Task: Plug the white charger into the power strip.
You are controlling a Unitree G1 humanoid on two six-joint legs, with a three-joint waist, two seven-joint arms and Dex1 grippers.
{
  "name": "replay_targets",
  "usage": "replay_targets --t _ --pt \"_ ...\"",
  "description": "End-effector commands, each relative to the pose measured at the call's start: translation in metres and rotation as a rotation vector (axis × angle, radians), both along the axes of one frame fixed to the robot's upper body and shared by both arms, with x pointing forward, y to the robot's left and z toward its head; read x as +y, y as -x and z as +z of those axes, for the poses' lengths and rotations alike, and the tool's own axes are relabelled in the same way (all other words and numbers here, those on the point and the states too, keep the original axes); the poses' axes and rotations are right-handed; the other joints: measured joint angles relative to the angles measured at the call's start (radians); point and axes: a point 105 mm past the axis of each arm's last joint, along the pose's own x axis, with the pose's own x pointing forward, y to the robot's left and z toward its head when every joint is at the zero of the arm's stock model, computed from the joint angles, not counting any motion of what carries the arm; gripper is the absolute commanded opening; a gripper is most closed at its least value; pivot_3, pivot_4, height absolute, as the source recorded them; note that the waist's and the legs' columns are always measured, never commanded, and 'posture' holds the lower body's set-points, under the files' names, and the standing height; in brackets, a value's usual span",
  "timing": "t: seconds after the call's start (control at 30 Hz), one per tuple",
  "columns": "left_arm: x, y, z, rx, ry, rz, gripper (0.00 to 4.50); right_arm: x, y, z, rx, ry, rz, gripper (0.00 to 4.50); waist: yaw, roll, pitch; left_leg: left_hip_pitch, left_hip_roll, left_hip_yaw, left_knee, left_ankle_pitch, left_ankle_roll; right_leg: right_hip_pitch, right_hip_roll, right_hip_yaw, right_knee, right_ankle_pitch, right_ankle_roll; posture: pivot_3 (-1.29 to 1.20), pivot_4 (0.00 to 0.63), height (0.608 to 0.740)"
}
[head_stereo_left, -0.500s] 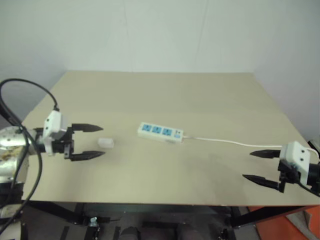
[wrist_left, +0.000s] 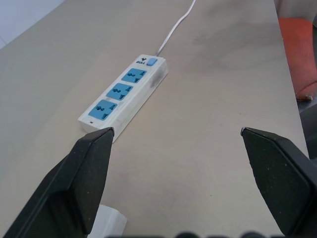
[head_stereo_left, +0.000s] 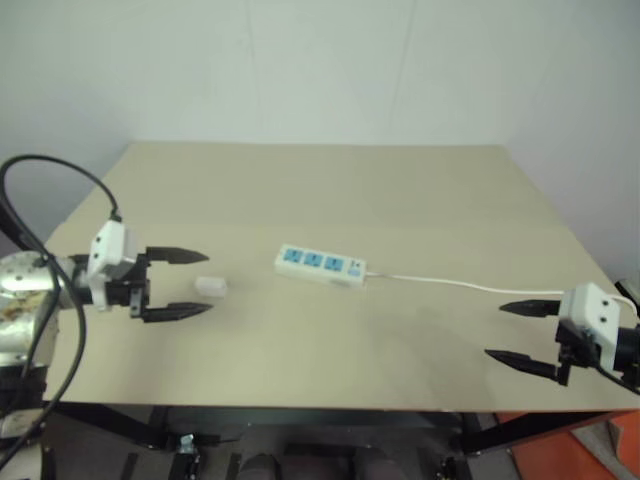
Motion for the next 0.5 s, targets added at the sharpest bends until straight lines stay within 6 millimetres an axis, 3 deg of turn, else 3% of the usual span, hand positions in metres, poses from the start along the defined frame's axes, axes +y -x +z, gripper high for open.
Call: replay_targets --t 0.03,0.2,0.37,0.5 --pt "0.002 0.004 0.01 -0.027 -0.009 -0.002 4.47 0.001 0.0 0.01 -0.055 0.021 0.011 4.5 0.0 0.0 0.0 0.0 0.0 0.0 0.0 0.0 0.0 0.0 0.0 0.0 0.0 0.0 0.0 0.0 0.15 0.74" --pt "0.003 0.001 0.005 -0.02 -0.025 0.027 4.47 0.007 -0.017 0.018 -0.125 -0.03 -0.01 4.5 -0.003 0.0 0.0 0.0 0.0 0.0 0.0 0.0 0.0 0.0 0.0 0.0 0.0 0.0 0.0 0.0 0.15 0.74" --pt "-0.001 -0.006 -0.008 0.002 -0.059 0.055 4.47 0.033 -0.058 0.017 -0.178 -0.106 -0.002 4.5 -0.008 -0.001 0.0 0.002 0.001 0.001 -0.001 0.0 0.0 0.0 0.001 0.001 0.0 0.0 0.0 0.0 0.15 0.74" --pt "-0.009 -0.006 -0.011 0.012 -0.075 0.015 4.47 0.073 -0.107 -0.001 -0.153 -0.147 0.045 4.5 -0.009 -0.001 0.001 0.0 0.001 0.001 -0.003 0.0 0.0 -0.002 0.001 0.001 0.0 0.0 -0.001 0.0 0.15 0.74"
